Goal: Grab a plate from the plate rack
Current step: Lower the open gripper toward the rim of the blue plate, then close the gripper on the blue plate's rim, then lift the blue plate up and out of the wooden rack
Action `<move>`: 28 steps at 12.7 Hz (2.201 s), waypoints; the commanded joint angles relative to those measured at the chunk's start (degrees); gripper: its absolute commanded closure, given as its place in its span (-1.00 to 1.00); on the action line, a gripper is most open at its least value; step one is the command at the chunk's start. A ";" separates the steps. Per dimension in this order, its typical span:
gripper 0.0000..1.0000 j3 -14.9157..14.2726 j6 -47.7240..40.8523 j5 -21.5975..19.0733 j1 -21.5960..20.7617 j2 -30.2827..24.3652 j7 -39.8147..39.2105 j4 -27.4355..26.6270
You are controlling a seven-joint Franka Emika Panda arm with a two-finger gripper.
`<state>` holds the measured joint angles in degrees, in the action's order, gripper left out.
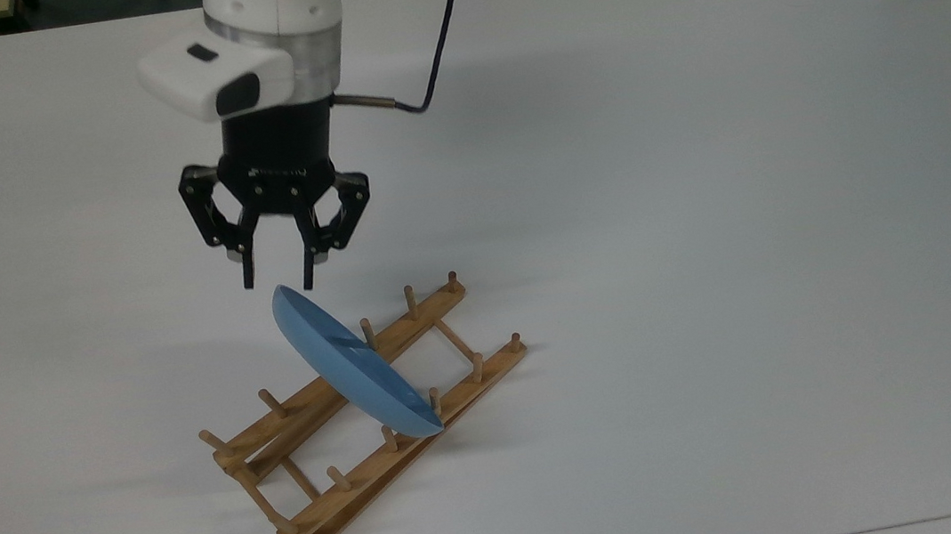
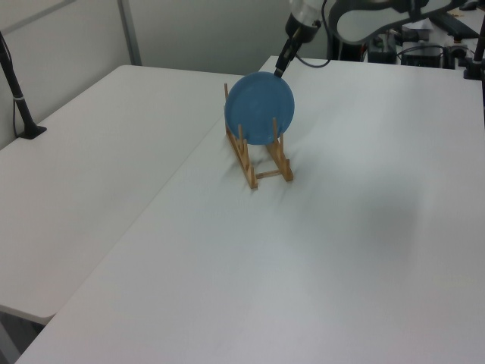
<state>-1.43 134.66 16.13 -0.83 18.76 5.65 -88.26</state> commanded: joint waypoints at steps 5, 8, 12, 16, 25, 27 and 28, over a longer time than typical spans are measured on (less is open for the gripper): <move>0.24 -0.41 4.38 5.66 -0.05 3.56 3.48 1.51; 0.63 -0.32 4.38 5.93 -0.05 3.48 3.75 1.51; 0.70 -0.41 4.29 6.02 0.22 2.95 3.66 1.51; 0.96 -0.76 4.29 7.33 0.30 1.46 3.49 1.51; 0.98 -1.47 0.36 5.00 0.48 -3.11 3.75 1.51; 0.99 -1.47 -2.64 -1.42 0.39 -4.08 2.70 1.34; 0.98 -1.29 -5.09 -5.28 0.30 -4.17 0.69 0.99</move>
<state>-2.93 134.23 17.69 -0.12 16.60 8.32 -85.63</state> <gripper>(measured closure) 0.934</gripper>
